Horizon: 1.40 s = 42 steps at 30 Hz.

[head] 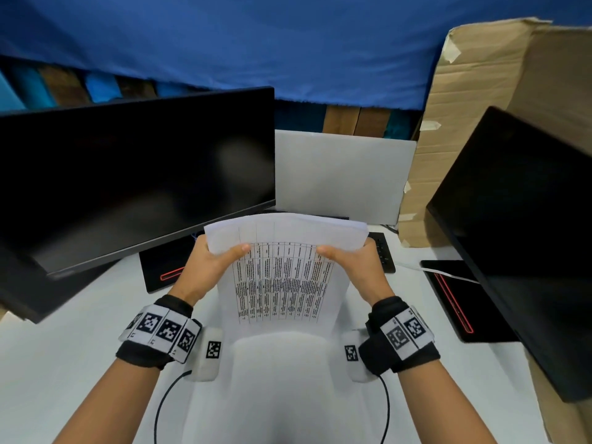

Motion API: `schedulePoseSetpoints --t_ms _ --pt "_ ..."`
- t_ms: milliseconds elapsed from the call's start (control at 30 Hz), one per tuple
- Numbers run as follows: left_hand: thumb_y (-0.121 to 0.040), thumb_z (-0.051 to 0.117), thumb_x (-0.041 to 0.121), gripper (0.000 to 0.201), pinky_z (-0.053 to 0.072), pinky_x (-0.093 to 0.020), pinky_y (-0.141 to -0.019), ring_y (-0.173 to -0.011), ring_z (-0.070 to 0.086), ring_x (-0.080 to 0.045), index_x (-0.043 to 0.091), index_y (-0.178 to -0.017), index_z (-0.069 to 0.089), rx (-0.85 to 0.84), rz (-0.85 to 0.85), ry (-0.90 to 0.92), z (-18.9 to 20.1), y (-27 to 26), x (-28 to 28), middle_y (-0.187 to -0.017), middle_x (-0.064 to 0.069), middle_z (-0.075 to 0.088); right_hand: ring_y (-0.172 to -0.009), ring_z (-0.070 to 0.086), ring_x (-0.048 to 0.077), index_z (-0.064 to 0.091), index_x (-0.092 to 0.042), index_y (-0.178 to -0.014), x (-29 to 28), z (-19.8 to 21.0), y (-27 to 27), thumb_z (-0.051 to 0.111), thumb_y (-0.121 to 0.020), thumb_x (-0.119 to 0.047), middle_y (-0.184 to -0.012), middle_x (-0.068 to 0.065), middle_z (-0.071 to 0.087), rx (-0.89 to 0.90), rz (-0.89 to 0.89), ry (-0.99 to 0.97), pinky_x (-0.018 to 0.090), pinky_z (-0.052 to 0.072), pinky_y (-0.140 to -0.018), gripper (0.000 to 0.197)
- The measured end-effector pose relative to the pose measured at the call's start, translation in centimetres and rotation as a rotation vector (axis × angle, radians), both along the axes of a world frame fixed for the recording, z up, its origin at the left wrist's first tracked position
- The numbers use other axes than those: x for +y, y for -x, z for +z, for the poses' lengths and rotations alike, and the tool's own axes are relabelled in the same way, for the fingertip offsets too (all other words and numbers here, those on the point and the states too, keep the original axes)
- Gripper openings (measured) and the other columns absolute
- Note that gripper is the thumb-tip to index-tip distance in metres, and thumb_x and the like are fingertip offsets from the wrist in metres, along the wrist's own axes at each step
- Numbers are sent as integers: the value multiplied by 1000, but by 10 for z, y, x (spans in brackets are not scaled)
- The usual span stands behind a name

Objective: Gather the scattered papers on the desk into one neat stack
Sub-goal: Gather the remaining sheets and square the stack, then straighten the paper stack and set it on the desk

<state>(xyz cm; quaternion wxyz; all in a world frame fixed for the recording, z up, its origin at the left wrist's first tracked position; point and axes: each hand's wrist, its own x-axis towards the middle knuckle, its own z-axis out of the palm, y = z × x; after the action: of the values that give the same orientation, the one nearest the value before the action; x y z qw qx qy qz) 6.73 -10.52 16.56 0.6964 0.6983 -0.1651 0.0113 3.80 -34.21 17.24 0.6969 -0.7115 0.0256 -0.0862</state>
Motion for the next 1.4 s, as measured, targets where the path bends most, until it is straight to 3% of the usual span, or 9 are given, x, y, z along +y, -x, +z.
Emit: schedulePoseSetpoints --t_ms 100,300,400,733,833,1033,1133,1267,1400 --pt "-83 58 5 33 55 -14 -68 -78 68 3 37 -84 67 5 25 -42 -3 -1 0 -79 24 73 -85 56 -3 53 -26 -105 -6 31 -3 82 -63 -13 -90 -19 59 -23 -122 255 6 44 -71 52" --pt "-84 58 6 28 52 -9 -68 -76 67 7 33 -85 61 -27 5 -69 1 2 -16 -75 28 71 -107 55 26 54 -24 -116 22 85 -7 76 -67 -42 -108 4 65 46 185 1374 35 43 -83 56" --pt "-84 59 9 23 51 -9 -64 -75 67 6 32 -87 61 -56 -40 -133 4 5 -30 -73 13 73 -102 58 29 60 -15 -111 43 83 -14 72 -74 -35 -107 11 64 62 284 1497 34 43 -77 44" --pt "-81 63 17 19 53 -11 -66 -80 67 7 34 -89 61 69 -167 -261 -15 2 -27 -77 15 73 -98 57 29 65 -22 -114 35 94 1 57 -87 -25 -100 13 65 -1 306 1429 29 34 -74 28" --pt "-68 66 42 24 57 -22 -76 -89 68 -2 37 -91 60 131 -202 -299 -31 3 -20 -82 27 72 -85 51 26 67 -20 -109 23 104 5 57 -88 -29 -82 8 56 -21 262 1391 27 31 -71 25" --pt "-57 71 58 58 55 -42 -77 -86 69 -32 11 -92 71 244 -200 -436 -70 -3 17 -92 -14 75 -81 64 33 70 0 -87 -35 103 8 67 -80 -27 -86 19 70 25 120 1064 42 52 -73 29" --pt "-46 80 49 44 57 -21 -65 -78 70 -23 17 -76 75 306 -147 -268 -72 -6 37 -75 3 77 -77 66 23 69 2 -90 -63 87 12 67 -80 -20 -82 10 70 113 29 808 29 54 -72 24" --pt "-26 87 51 55 57 -19 -62 -73 72 -9 15 -68 77 360 -126 155 -63 -10 41 -76 5 77 -79 61 2 65 -5 -106 -77 52 16 64 -82 -13 -93 0 67 175 -49 468 18 50 -73 25" --pt "-51 84 33 47 57 -22 -65 -81 72 -8 18 -93 70 322 -46 259 -52 -13 21 -87 9 77 -66 64 -8 63 -18 -102 -68 18 18 61 -84 -10 -86 -11 65 147 -124 249 7 51 -64 20"
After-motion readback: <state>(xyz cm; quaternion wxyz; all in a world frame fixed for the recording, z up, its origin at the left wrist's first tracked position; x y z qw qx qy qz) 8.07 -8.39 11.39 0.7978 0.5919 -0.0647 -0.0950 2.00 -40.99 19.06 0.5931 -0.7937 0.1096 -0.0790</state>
